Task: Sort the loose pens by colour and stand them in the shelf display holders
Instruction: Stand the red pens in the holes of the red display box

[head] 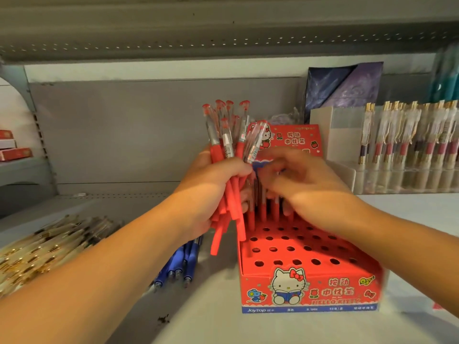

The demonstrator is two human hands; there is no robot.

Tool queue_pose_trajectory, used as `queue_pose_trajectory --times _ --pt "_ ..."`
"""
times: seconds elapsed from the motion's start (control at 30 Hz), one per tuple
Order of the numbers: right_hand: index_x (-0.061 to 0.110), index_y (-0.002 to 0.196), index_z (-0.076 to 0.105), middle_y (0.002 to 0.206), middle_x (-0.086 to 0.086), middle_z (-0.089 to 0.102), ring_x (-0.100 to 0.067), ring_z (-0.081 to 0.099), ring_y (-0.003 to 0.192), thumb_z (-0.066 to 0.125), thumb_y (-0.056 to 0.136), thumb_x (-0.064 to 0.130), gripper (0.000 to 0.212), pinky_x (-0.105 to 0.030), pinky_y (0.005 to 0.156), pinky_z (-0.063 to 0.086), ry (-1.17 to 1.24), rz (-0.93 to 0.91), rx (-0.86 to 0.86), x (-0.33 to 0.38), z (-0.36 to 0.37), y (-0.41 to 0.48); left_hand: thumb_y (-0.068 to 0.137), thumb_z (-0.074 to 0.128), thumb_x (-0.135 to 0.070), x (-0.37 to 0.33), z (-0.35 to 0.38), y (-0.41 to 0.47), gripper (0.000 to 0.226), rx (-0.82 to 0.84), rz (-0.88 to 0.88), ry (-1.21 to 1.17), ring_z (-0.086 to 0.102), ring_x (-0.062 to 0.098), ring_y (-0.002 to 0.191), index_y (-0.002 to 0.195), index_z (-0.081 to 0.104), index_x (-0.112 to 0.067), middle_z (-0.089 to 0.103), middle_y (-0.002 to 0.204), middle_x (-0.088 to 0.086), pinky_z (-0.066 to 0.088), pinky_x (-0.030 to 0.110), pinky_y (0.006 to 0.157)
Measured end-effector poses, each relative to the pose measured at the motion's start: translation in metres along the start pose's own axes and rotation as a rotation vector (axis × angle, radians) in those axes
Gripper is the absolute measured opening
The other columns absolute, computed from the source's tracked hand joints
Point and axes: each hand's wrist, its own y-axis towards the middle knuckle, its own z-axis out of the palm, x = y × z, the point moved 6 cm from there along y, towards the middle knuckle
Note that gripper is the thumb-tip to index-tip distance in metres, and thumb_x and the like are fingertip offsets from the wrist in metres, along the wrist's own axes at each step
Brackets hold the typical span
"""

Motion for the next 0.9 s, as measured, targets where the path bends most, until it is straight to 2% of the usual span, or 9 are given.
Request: queue_pose_trajectory --times 0.1,0.2,0.33,0.4,0.47,0.53,0.67,0.8,0.9 --pt "0.019 0.09 0.064 0.072 0.003 0.067 -0.011 0.062 0.058 0.069 0.089 0.015 0.006 -0.027 0.039 0.045 0.261 0.063 -0.144 0.017 -0.01 0.009 0.068 0.063 -0.008 0.002 0.007 -0.005 0.015 0.039 0.01 0.01 0.04 0.021 0.043 0.08 0.056 -0.013 0.041 0.061 0.014 0.037 0.024 0.043" --pt "0.011 0.086 0.065 0.071 -0.003 0.069 -0.013 0.064 0.059 0.071 0.086 0.016 0.008 -0.025 0.041 0.048 0.317 0.125 -0.12 0.024 -0.011 0.012 0.071 0.065 -0.009 0.004 0.01 -0.006 0.015 0.059 -0.007 -0.008 0.042 0.022 0.043 0.071 0.061 -0.024 0.045 0.057 0.011 0.038 0.025 0.042" --pt "0.005 0.094 0.062 0.085 -0.011 0.072 -0.017 0.068 0.066 0.065 0.09 0.01 0.007 -0.026 0.053 0.055 0.44 0.204 -0.12 0.014 -0.014 0.008 0.089 0.06 -0.008 0.008 0.005 -0.004 0.008 0.01 -0.041 0.041 0.048 0.024 0.044 0.089 0.056 -0.015 0.054 0.056 0.012 0.042 0.025 0.043" --pt "0.006 0.092 0.059 0.086 -0.011 0.074 -0.018 0.07 0.068 0.059 0.094 0.006 0.002 -0.025 0.057 0.056 0.539 0.2 -0.139 0.01 -0.017 0.007 0.089 0.059 -0.01 0.008 0.002 -0.002 0.008 -0.03 -0.052 0.078 0.051 0.025 0.044 0.095 0.053 -0.011 0.059 0.059 0.015 0.043 0.026 0.043" --pt "0.008 0.089 0.056 0.083 -0.008 0.076 -0.016 0.071 0.067 0.055 0.096 0.006 0.007 -0.024 0.056 0.056 0.602 0.172 -0.149 0.01 -0.018 0.007 0.085 0.062 -0.013 0.006 -0.002 -0.001 0.015 -0.07 -0.062 0.096 0.052 0.026 0.041 0.096 0.052 -0.011 0.065 0.061 0.018 0.043 0.026 0.042" --pt "0.01 0.089 0.055 0.082 -0.007 0.076 -0.015 0.07 0.066 0.053 0.097 0.007 0.009 -0.022 0.055 0.056 0.617 0.139 -0.185 0.011 -0.021 0.007 0.087 0.061 -0.011 0.003 -0.006 0.0 0.017 -0.098 -0.065 0.086 0.055 0.024 0.038 0.101 0.051 -0.009 0.068 0.062 0.018 0.043 0.025 0.039" --pt "0.01 0.092 0.053 0.08 -0.007 0.075 -0.015 0.069 0.064 0.054 0.098 0.009 0.007 -0.023 0.051 0.052 0.615 0.104 -0.323 0.008 -0.032 0.007 0.089 0.059 -0.007 0.001 -0.009 0.0 0.015 -0.135 -0.033 0.115 0.066 0.021 0.047 0.104 0.053 -0.01 0.067 0.059 0.007 0.046 0.025 0.038" --pt "0.015 0.089 0.053 0.072 -0.002 0.072 -0.013 0.067 0.06 0.057 0.098 0.009 0.011 -0.025 0.05 0.054 0.506 0.071 -0.431 0.003 -0.047 0.001 0.088 0.059 -0.004 0.0 -0.014 0.002 0.012 -0.189 -0.002 0.157 0.064 0.022 0.046 0.094 0.053 -0.012 0.064 0.057 0.009 0.046 0.026 0.038" --pt "0.018 0.089 0.05 0.068 -0.001 0.07 -0.013 0.065 0.056 0.059 0.096 0.004 0.017 -0.027 0.049 0.055 0.413 0.053 -0.397 0.0 -0.045 0.0 0.087 0.061 -0.005 -0.001 -0.019 0.005 0.012 -0.225 0.03 0.169 0.056 0.023 0.041 0.087 0.052 -0.013 0.06 0.056 0.012 0.046 0.028 0.039"
